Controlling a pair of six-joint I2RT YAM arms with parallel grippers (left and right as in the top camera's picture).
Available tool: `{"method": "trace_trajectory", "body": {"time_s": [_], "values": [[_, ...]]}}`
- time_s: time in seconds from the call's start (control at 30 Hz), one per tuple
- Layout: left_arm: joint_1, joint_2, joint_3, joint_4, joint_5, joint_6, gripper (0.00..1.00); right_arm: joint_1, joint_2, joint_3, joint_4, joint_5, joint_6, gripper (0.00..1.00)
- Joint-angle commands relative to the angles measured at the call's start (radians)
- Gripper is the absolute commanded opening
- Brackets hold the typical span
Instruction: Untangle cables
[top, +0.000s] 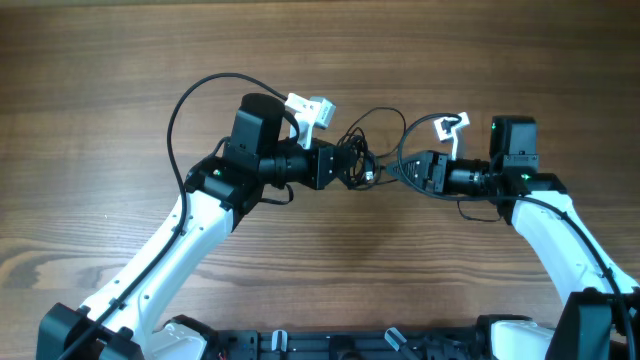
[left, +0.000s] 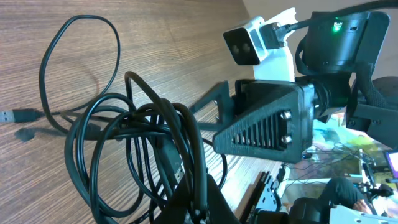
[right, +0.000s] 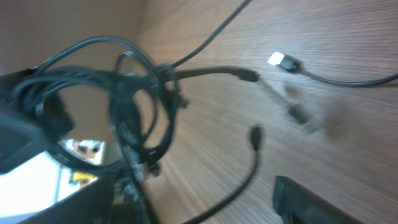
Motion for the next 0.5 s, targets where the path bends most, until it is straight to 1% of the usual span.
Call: {"method": "trace_trajectory", "body": {"time_s": [0.0, 0.07, 0.2, 0.23, 0.27, 0.3, 0.33, 0.4, 0.43, 0.47], "values": [[-0.022, -0.003, 0.008, 0.020, 0.023, 0.037, 0.04, 0.008, 0.010, -0.005, 0.003, -0.090, 0.080, 0.70], [-0.047, -0.003, 0.008, 0.023, 0.024, 0.080, 0.04, 0.018, 0.010, -0.005, 0.010, -0.090, 0.058, 0.71], [-0.108, -0.003, 0.008, 0.019, 0.024, 0.237, 0.04, 0.036, 0.010, -0.005, 0.059, -0.098, -0.024, 0.71], [-0.120, -0.003, 0.008, 0.026, 0.023, 0.238, 0.04, 0.038, 0.010, -0.005, 0.069, -0.097, -0.043, 0.69], [-0.124, -0.003, 0.008, 0.028, 0.023, 0.238, 0.04, 0.039, 0.010, -0.005, 0.071, -0.097, -0.063, 0.63], [-0.124, -0.003, 0.008, 0.028, 0.023, 0.237, 0.04, 0.039, 0.010, -0.005, 0.071, -0.097, -0.076, 0.49], [-0.123, -0.003, 0.008, 0.028, 0.023, 0.233, 0.04, 0.039, 0.010, -0.005, 0.069, -0.097, -0.075, 0.44], [-0.113, -0.003, 0.008, 0.037, 0.013, 0.179, 0.04, 0.040, 0.010, -0.005, 0.065, -0.097, -0.074, 0.20], [-0.106, -0.003, 0.008, 0.051, -0.015, 0.117, 0.04, 0.040, 0.010, -0.005, 0.061, -0.097, -0.074, 0.05], [-0.103, -0.003, 0.008, 0.056, -0.050, 0.074, 0.04, 0.041, 0.010, -0.005, 0.057, -0.097, -0.074, 0.04]]}}
